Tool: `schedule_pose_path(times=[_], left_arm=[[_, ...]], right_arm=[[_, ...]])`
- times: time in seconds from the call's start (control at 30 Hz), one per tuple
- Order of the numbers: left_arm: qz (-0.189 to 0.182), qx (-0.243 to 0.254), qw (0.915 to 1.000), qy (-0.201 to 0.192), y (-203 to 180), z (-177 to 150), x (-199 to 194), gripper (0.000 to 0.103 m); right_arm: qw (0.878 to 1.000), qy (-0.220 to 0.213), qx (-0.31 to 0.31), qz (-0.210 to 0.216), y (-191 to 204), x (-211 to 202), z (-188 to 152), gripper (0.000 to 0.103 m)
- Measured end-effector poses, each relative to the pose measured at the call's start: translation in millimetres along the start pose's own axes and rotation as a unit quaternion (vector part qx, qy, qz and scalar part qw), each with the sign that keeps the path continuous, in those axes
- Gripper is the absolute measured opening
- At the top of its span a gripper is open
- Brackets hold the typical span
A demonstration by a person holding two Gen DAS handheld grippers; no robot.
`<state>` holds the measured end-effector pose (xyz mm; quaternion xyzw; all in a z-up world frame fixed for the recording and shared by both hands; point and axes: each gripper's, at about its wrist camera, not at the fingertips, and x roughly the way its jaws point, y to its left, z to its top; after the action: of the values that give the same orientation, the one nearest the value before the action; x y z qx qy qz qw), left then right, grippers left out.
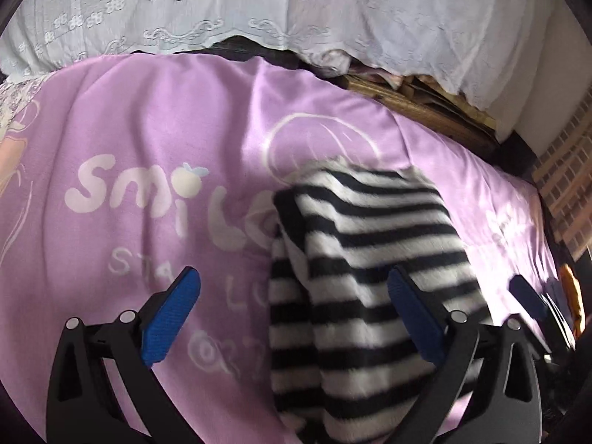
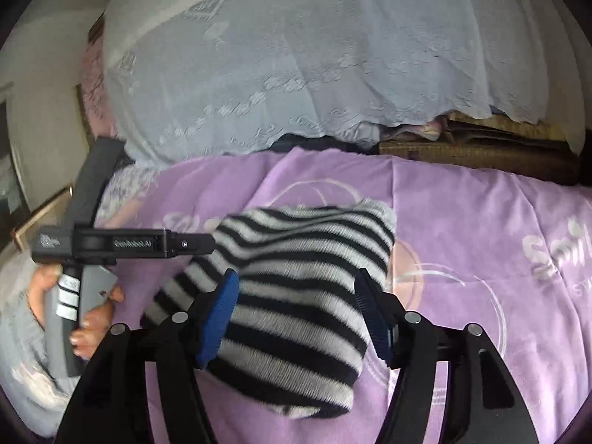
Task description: Fold small clothes
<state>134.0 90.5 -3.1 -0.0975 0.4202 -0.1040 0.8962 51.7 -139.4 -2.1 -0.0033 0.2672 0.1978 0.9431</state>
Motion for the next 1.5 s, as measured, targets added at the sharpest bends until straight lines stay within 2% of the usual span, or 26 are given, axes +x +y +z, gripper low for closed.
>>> schedule_pose_path(times=[0.07, 0.1, 0.13, 0.17, 0.2, 0.27, 0.37, 0.5, 0.7, 0.8, 0.93, 1.0, 1.1, 1.5], left_arm=[[0.04, 0.021, 0.9987, 0.024, -2.7, -17.1, 12.3, 0.098], [0.045, 0.021, 0.9982, 0.035, 0.3, -25.3, 22.1, 0.099], [0.022, 0.006, 0.9992, 0.033, 6.2, -32.4, 27.7, 0.099], [-0.006, -0.032, 0.9991, 0.029, 15.9, -36.4, 30.4, 0.099], [-0.008, -0.037, 0.9987, 0.034, 17.8, -34.9, 29.4, 0.099], [0.012, -0.016, 0.9995, 0.025, 10.7, -33.7, 26.0, 0.099], [0.044, 0.01, 0.999, 0.002, -1.7, -36.1, 23.6, 0.099], [0.064, 0.028, 0.9974, -0.014, -9.1, -34.6, 19.9, 0.099], [0.102, 0.062, 0.9917, -0.046, -22.6, -31.4, 9.8, 0.098], [0.107, 0.072, 0.9901, -0.054, -25.9, -36.1, 3.9, 0.098], [0.123, 0.087, 0.9867, -0.062, -31.0, -37.7, 4.1, 0.098], [0.122, 0.087, 0.9869, -0.059, -30.5, -38.2, 6.4, 0.099], [0.117, 0.081, 0.9885, -0.053, -27.6, -38.3, 10.2, 0.099], [0.115, 0.079, 0.9888, -0.052, -27.2, -39.4, 10.8, 0.099]], right_arm=[[0.999, 0.051, -0.002, -0.009, -1.5, 23.0, -15.6, 0.069], [0.998, 0.056, 0.013, -0.003, -7.0, 29.7, -23.7, 0.078], [0.997, 0.065, 0.03, 0.006, -13.0, 32.4, -21.8, 0.081], [0.997, 0.067, 0.044, 0.017, -18.5, 31.4, -19.2, 0.081], [0.996, 0.066, 0.052, 0.024, -21.8, 31.9, -19.0, 0.083], [0.995, 0.075, 0.066, 0.027, -25.7, 38.1, -22.6, 0.089], [0.99, 0.085, 0.101, 0.054, -36.2, 42.4, -25.0, 0.091], [0.99, 0.075, 0.106, 0.052, -33.1, 37.0, -27.4, 0.091], [0.998, -0.014, 0.056, 0.012, -18.1, 5.5, -9.0, 0.091], [0.999, -0.025, 0.047, -0.003, -17.4, 5.1, 1.7, 0.091], [0.999, -0.01, 0.046, -0.017, -24.5, 22.4, 10.3, 0.091], [0.998, 0.026, 0.044, -0.033, -26.6, 39.0, 3.6, 0.091], [0.994, 0.052, 0.097, 0.011, -45.2, 49.8, -2.2, 0.091], [0.992, 0.044, 0.117, 0.032, -49.4, 46.5, -12.0, 0.093]])
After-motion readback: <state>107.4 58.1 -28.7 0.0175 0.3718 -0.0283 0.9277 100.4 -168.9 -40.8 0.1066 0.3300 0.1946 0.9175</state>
